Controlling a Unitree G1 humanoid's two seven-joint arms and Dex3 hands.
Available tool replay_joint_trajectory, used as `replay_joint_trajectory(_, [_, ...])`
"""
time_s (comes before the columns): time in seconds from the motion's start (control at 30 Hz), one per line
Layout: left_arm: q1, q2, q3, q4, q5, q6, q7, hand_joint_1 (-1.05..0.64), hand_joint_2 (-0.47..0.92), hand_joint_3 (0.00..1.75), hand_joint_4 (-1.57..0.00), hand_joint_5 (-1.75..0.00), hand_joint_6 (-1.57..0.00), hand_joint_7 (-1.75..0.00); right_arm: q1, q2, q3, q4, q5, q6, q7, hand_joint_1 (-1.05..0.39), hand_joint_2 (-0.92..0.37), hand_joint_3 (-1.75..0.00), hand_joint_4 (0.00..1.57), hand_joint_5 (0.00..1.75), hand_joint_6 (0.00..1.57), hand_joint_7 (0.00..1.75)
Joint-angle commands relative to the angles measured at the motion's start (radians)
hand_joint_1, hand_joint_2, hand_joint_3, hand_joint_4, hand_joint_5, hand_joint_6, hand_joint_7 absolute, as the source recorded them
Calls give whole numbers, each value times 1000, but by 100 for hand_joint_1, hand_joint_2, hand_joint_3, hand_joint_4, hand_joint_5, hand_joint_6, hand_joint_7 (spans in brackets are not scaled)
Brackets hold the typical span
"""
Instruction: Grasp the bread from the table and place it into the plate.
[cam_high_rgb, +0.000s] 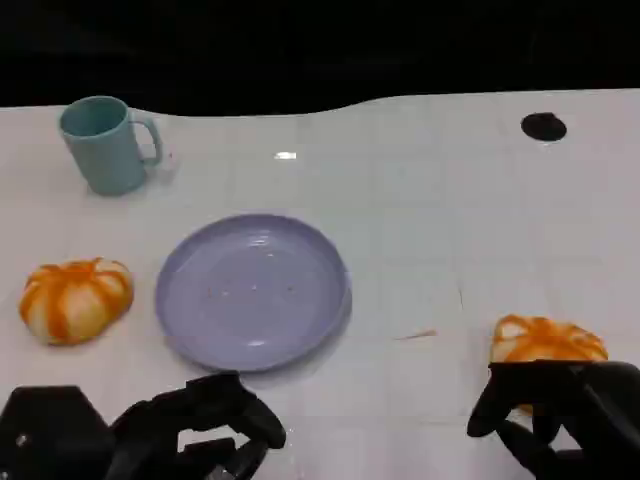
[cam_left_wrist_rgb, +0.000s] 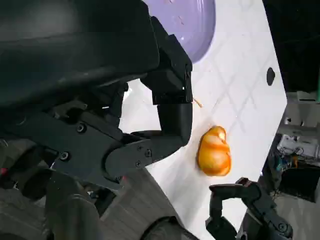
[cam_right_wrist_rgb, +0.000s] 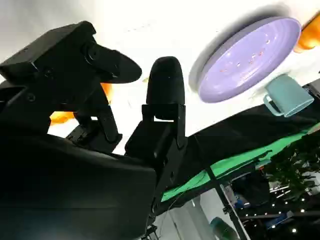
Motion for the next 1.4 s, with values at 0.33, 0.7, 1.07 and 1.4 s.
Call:
replay_joint_trajectory(0.33, [-24, 17, 14, 19, 0, 3, -9, -35, 90, 61, -67, -175, -61, -143, -27, -17, 0, 31, -8, -11, -6, -6, -38, -104, 91, 154, 99, 95])
replay_joint_trajectory(0.7, [-16, 22, 23, -3, -8, 20, -5, -35, 91, 58, -65, -175, -61, -143, -25, -17, 5, 27, -14, -10, -6, -7, -39, -102, 91, 154, 99, 94])
replay_joint_trajectory(1.07, [-26, 23, 37, 4, -25, 30, -11, -33, 92, 58, -66, -175, -60, -144, -27, -12, 3, 12, -13, -5, -2, -7, -36, -109, 91, 156, 100, 95])
replay_joint_trajectory(1.4, [-25, 28, 34, 10, -23, 16, -10, -33, 92, 57, -65, -175, -59, -143, -6, -17, -15, -98, -87, 69, 18, -15, -37, -95, 80, 120, 94, 52])
